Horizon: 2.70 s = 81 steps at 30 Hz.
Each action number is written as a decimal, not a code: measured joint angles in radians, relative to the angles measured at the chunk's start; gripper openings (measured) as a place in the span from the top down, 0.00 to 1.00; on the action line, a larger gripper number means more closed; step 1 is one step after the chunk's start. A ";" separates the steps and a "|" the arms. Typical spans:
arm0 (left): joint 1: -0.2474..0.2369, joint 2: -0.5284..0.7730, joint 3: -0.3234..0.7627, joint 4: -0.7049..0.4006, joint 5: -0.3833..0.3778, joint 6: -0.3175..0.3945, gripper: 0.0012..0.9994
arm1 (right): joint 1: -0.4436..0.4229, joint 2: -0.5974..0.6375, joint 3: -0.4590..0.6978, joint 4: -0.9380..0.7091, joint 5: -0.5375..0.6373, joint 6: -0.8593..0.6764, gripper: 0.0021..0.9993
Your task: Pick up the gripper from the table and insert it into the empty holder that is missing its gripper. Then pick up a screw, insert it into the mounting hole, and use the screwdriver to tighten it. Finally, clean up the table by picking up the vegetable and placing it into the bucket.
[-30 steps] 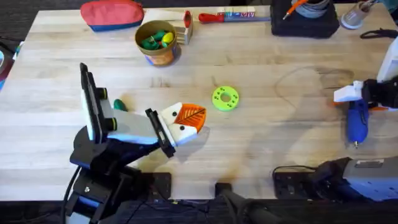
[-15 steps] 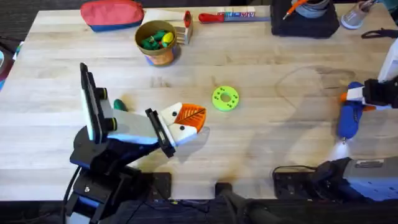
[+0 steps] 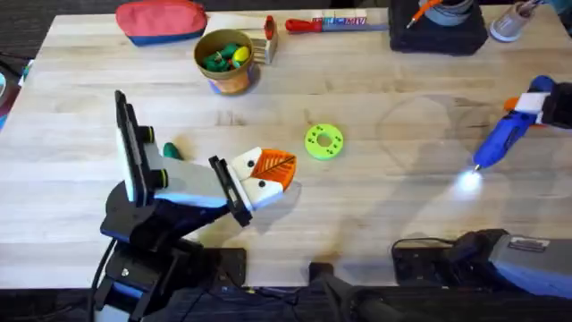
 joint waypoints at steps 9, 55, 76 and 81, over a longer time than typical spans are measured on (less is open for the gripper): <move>0.000 0.000 0.000 0.000 0.000 0.000 0.99 | 0.165 -0.233 0.000 0.018 -0.051 0.049 0.99; 0.000 0.000 0.000 0.000 0.000 0.000 0.99 | 1.495 -0.418 -0.360 1.367 -0.259 0.489 0.99; 0.000 0.000 0.000 0.000 0.000 0.000 0.99 | 1.495 -0.368 -0.360 1.357 -0.281 0.470 0.99; 0.000 0.000 0.000 0.000 0.000 0.000 0.99 | 1.495 -0.366 -0.360 1.363 -0.281 0.470 0.99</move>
